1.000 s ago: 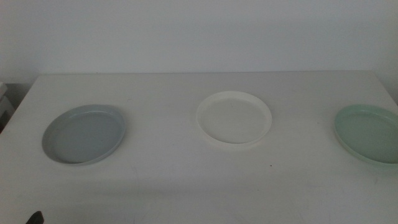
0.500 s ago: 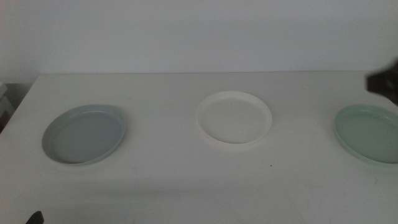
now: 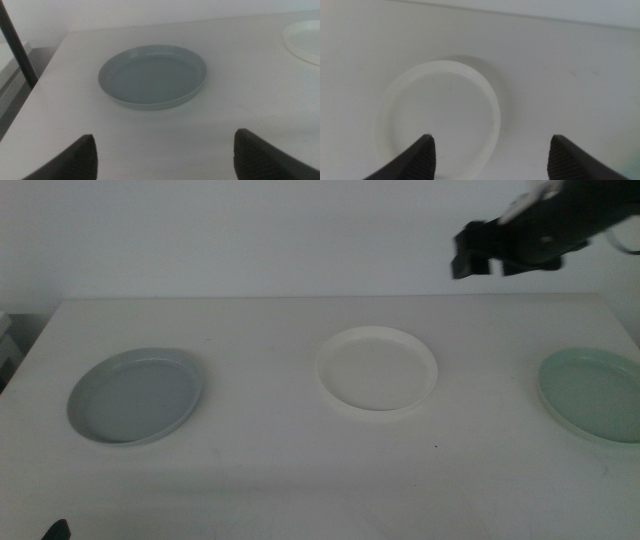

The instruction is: Stack the three bowls on top of each other.

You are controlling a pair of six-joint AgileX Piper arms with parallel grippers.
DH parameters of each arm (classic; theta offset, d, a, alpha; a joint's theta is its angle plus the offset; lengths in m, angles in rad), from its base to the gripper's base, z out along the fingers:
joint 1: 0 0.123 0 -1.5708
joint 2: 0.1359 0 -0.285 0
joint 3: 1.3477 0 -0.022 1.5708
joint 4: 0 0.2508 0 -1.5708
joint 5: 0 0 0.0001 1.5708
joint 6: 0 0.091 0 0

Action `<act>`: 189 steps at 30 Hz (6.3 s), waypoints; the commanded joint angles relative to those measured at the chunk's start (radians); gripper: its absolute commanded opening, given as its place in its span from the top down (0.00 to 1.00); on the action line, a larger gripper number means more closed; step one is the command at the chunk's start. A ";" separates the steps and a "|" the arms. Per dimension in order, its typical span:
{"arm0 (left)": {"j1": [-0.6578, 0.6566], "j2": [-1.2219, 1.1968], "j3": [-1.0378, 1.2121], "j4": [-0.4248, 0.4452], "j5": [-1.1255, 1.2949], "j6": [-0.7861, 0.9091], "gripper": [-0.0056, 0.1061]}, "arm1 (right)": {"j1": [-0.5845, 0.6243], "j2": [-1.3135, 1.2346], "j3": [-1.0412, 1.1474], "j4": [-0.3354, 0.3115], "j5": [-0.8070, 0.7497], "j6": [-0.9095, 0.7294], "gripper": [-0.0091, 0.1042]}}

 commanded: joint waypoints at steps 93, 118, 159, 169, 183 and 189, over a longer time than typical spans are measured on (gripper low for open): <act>0.001 -0.013 -0.005 0.000 -0.078 -0.008 0.01 | -0.412 -0.102 0.187 -0.208 0.133 0.097 0.41; 0.001 -0.013 -0.005 0.000 -0.078 -0.008 0.01 | -0.702 0.237 0.187 0.122 -0.023 -0.092 0.68; 0.001 -0.013 -0.005 0.000 -0.078 -0.008 0.01 | 0.182 -0.180 0.509 0.322 -0.135 -0.186 0.93; 0.001 -0.013 -0.005 0.000 -0.078 -0.008 0.01 | 0.207 -0.068 0.509 0.322 -0.132 -0.207 0.93; 0.001 -0.013 -0.005 0.000 -0.078 -0.008 0.01 | 0.223 -0.023 0.509 0.337 -0.157 -0.233 0.87; 0.001 -0.013 -0.005 0.000 -0.078 -0.008 0.01 | 0.219 -0.041 0.503 0.345 -0.145 -0.245 0.63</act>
